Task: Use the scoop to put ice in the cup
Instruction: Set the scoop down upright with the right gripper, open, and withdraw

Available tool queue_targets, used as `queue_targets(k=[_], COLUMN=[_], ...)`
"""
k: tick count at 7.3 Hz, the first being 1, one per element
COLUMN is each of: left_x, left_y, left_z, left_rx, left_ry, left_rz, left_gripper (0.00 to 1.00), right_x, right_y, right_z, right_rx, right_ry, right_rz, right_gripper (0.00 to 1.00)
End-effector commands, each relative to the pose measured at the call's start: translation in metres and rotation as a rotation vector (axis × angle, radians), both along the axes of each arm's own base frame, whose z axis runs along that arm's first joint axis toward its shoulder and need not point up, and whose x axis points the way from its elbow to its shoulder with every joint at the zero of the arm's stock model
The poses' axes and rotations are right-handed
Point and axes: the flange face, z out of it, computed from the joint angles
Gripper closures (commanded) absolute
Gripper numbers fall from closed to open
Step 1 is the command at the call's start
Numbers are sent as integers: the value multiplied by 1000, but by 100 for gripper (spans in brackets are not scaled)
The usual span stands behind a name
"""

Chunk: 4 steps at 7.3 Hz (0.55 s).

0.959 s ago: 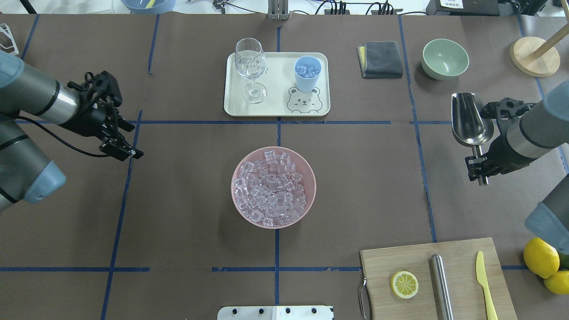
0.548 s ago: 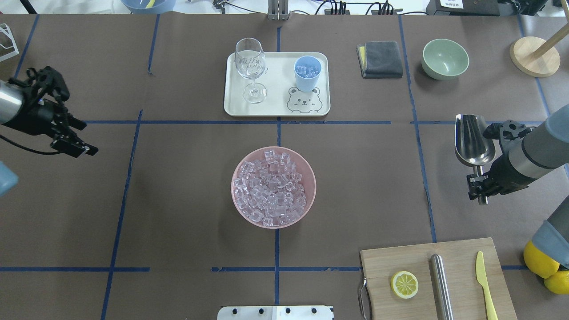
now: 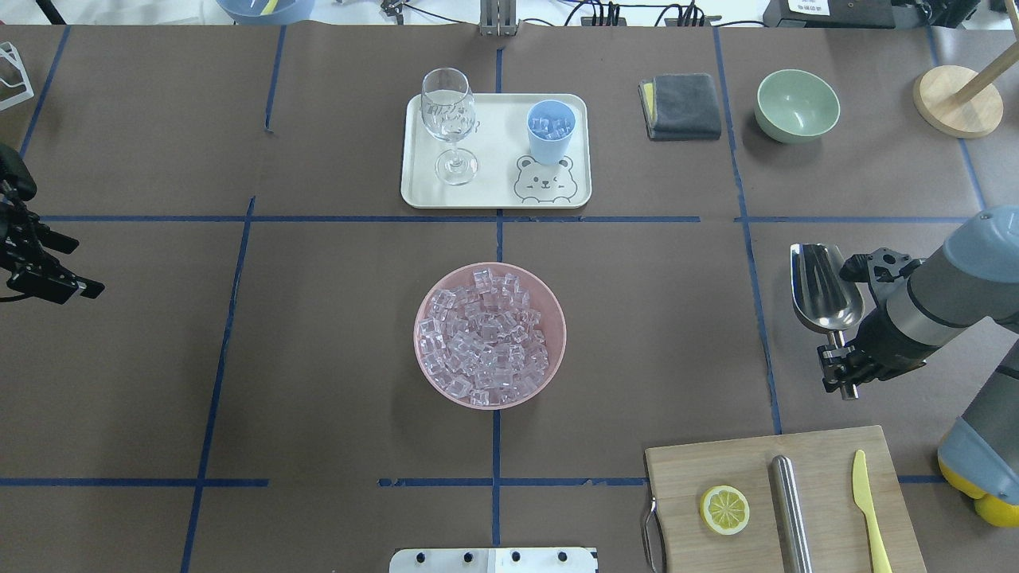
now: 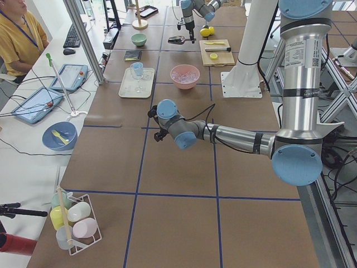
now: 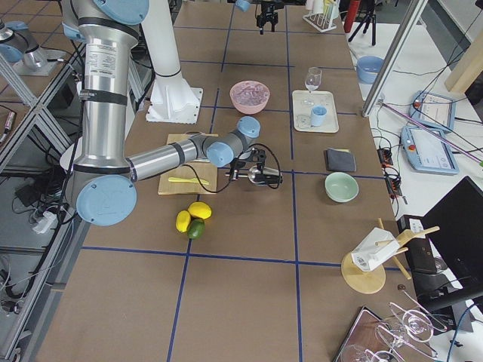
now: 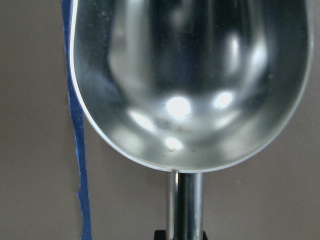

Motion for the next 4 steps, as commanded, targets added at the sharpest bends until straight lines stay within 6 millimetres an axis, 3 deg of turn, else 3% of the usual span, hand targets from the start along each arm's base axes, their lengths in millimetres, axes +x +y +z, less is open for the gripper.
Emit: queue_targets(k=[1,2,3,4], left_x=[0,-1,0,0], left_y=[0,1,0,0], left_z=[2,1,2,3], left_rx=[-4,-4,-5,-7], left_ry=[-1,0,-2,-2], left_rz=[0,2,0,2], left_gripper=[0,0,0,0], right_x=[-18,-20,-19,-19], right_y=[3,2,1,1], right_z=[12,6,4,4], right_rx=[-8,-10,-7,-5], right_ry=[10,1,-1,-3], right_rz=[-39,-43,-36,-37], right_gripper=[100,100,1,0])
